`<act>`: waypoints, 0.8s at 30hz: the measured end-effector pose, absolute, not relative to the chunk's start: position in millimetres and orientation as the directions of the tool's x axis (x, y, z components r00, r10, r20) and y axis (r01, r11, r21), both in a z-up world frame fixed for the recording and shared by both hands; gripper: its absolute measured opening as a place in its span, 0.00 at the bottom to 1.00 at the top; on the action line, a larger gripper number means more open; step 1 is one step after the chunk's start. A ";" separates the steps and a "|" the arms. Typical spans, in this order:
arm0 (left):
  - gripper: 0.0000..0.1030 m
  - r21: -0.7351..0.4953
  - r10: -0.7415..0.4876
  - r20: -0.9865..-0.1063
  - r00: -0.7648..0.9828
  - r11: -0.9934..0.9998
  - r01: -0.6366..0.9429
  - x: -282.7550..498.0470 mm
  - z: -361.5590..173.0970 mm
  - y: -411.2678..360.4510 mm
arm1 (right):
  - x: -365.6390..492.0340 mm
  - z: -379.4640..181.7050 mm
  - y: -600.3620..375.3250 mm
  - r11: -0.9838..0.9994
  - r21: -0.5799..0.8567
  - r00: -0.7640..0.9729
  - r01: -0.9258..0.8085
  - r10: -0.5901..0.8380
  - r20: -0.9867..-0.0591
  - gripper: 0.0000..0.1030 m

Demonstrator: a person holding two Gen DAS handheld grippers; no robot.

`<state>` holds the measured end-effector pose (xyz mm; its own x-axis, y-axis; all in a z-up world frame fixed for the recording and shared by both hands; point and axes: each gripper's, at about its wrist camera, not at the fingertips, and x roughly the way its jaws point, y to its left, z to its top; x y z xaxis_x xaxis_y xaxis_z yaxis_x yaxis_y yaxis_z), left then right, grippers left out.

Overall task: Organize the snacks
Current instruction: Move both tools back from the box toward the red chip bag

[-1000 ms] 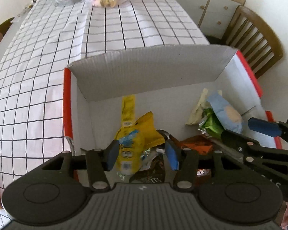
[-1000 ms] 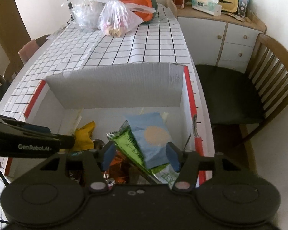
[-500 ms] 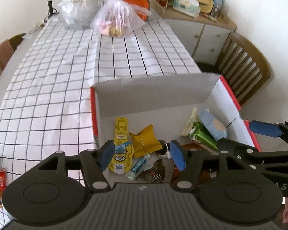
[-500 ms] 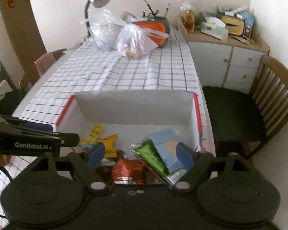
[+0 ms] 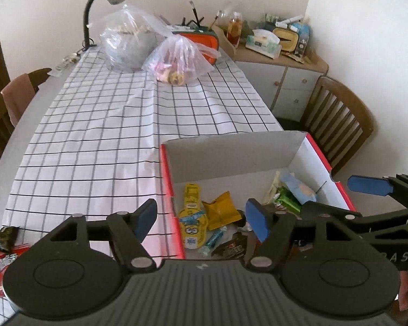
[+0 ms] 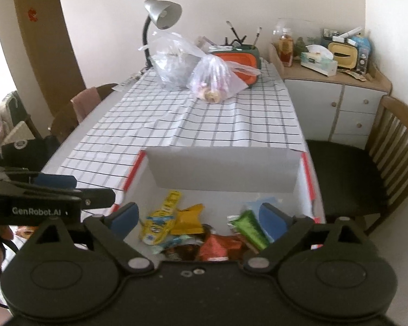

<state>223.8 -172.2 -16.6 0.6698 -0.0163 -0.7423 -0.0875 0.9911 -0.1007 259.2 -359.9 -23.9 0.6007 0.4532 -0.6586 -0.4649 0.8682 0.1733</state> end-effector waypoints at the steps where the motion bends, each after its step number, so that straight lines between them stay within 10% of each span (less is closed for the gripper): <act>1: 0.70 -0.100 -0.013 -0.738 0.674 0.991 -0.090 219.5 -16.6 -168.5 | 257.2 -23.4 -357.1 0.866 0.182 0.600 -0.465 0.459 -0.655 0.99; 24: 0.71 -0.097 0.145 -0.798 0.585 0.928 -0.361 140.3 -55.6 8.8 | 235.6 -42.3 -204.4 0.797 0.240 0.472 -0.555 0.539 -0.698 1.00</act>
<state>140.3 8.8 -55.6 0.5853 0.1446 -0.7978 -0.3608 0.9276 -0.0967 235.6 -204.4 -42.3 0.4719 0.5386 -0.6980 -0.5547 0.7967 0.2397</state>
